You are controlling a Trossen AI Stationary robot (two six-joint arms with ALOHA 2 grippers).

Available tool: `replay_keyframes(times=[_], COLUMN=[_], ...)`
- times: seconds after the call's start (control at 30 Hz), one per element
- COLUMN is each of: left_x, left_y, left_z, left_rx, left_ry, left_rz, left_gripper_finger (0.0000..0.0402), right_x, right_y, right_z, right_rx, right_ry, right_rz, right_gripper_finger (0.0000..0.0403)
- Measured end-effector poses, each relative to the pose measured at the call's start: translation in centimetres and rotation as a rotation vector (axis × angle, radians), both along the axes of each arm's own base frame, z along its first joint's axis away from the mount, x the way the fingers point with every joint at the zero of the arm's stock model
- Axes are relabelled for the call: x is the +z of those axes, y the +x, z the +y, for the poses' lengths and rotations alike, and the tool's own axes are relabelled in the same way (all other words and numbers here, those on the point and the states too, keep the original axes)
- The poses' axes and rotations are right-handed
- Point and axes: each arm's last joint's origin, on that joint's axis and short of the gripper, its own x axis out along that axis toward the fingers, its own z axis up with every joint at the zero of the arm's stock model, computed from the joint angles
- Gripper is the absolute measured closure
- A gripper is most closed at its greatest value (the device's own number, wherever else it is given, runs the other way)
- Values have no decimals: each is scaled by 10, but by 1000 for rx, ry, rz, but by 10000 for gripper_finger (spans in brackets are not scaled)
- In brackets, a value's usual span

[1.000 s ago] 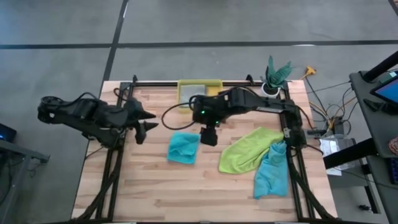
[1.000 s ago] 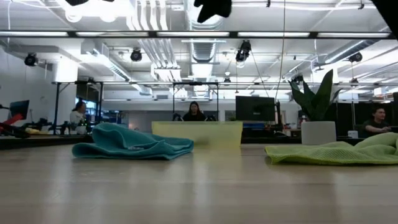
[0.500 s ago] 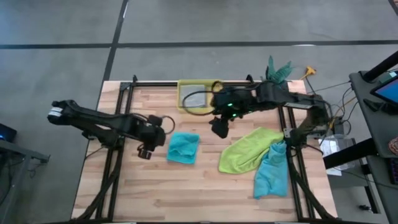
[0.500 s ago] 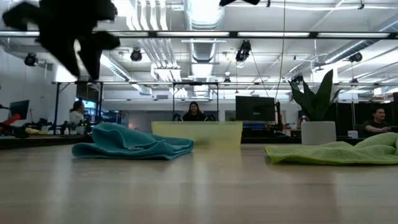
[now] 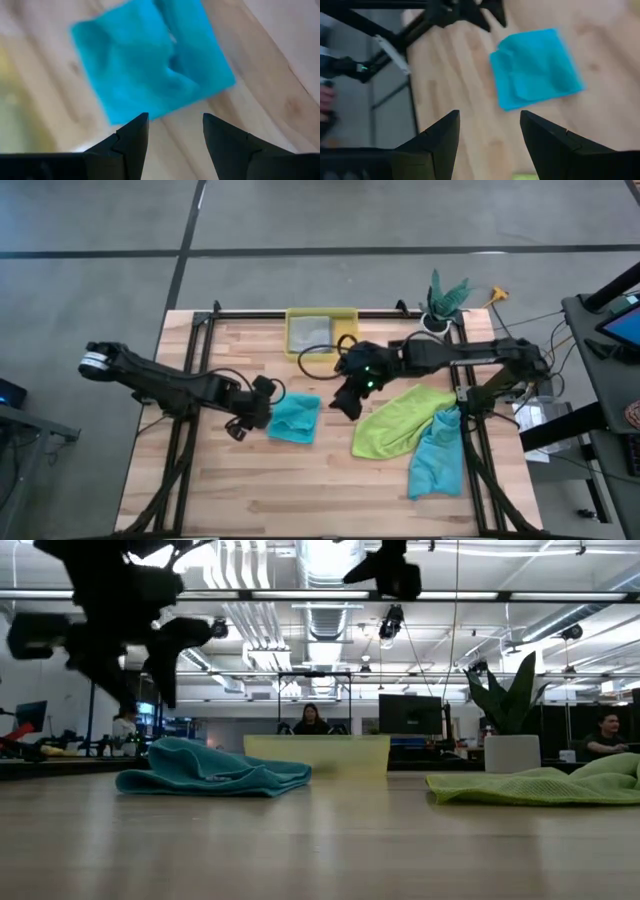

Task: Fold microfiber towels
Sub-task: Fold the blue microfiber cloth

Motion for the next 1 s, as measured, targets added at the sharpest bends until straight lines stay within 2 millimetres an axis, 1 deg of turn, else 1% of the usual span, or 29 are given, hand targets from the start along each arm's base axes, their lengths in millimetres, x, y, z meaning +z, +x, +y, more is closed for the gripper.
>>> replay_keyframes(times=[0.1, 0.27, 0.33, 0.4, 0.53, 0.7, 0.9, 1.0], left_x=[-15, -22, -30, -37, -43, -38, -45, -45], left_y=[-7, -1, -1, -1, 2, 14, 17, 18], left_z=[-1, -2, -2, -2, -2, -3, -4, -4], left_rx=[-45, -92, -134, -166, -191, -162, -164, -163], left_ry=[11, 30, 55, 82, 113, 147, 150, 149], left_rz=[42, -73, -69, -45, -39, -146, -124, -124], left_gripper_finger=[228, 228, 228, 228, 228, 228, 228, 228], right_x=[-17, -39, -43, -45, -44, -39, -37, -37], right_y=[6, 9, 8, 8, 7, 9, 9, 9], right_z=[2, 5, 5, 6, 8, 9, 9, 9], right_rx=[-40, -92, -107, -116, -121, -137, -141, -140], right_ry=[79, 153, 171, 184, 194, 186, 184, 184], right_rz=[-33, -51, -40, -32, -28, -50, -54, -53], right_gripper_finger=[198, 198, 198, 198, 198, 198, 198, 198])
